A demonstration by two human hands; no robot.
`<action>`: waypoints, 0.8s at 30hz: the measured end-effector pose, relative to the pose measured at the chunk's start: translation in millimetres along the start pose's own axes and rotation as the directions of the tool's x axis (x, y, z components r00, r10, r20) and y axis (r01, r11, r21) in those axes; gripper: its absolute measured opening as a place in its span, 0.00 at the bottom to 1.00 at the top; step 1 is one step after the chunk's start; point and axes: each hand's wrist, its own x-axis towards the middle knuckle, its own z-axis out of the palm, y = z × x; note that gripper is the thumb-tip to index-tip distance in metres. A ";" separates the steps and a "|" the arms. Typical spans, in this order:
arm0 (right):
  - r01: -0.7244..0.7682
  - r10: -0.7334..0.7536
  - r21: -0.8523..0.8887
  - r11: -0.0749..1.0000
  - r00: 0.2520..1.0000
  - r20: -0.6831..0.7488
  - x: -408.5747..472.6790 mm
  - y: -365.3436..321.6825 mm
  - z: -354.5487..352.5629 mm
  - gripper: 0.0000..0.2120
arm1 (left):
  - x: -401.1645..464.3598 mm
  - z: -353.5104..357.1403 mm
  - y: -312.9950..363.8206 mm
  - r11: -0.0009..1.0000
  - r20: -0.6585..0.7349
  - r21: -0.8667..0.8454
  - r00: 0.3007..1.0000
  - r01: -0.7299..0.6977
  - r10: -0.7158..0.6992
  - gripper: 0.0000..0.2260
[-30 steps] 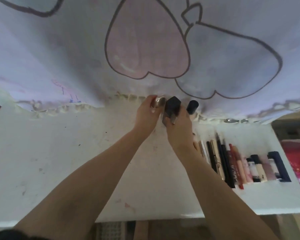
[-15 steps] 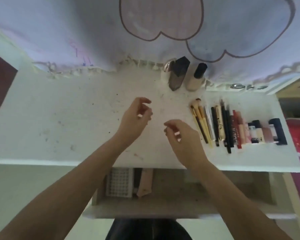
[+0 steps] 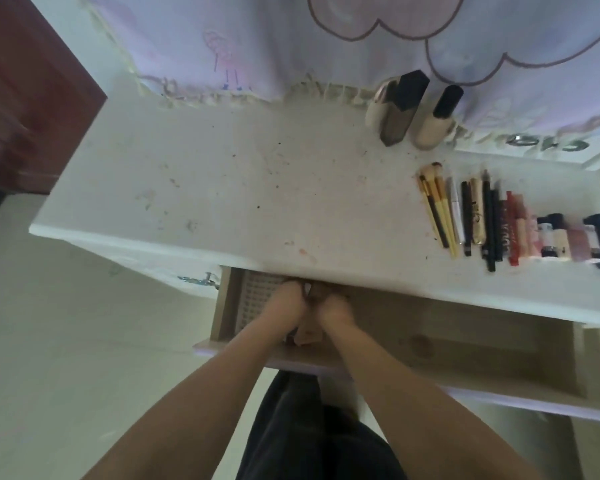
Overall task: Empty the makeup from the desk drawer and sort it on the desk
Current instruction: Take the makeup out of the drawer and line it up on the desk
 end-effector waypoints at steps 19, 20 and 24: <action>-0.188 0.191 0.193 0.963 0.982 0.002 -17.2 13.0 -19.5 0.16 | 27.7 -3.4 -4.5 0.921 -0.019 0.198 0.938 -0.336 0.347 0.06; -0.194 0.196 0.214 0.957 0.981 0.014 -19.5 17.1 -24.1 0.17 | 31.3 -1.3 -7.1 0.896 0.017 0.265 0.931 -0.355 0.364 0.07; -0.106 0.084 0.366 0.925 0.994 0.074 -39.6 36.2 -49.6 0.11 | 34.2 -9.9 0.6 0.794 0.230 0.414 0.895 -0.444 0.381 0.14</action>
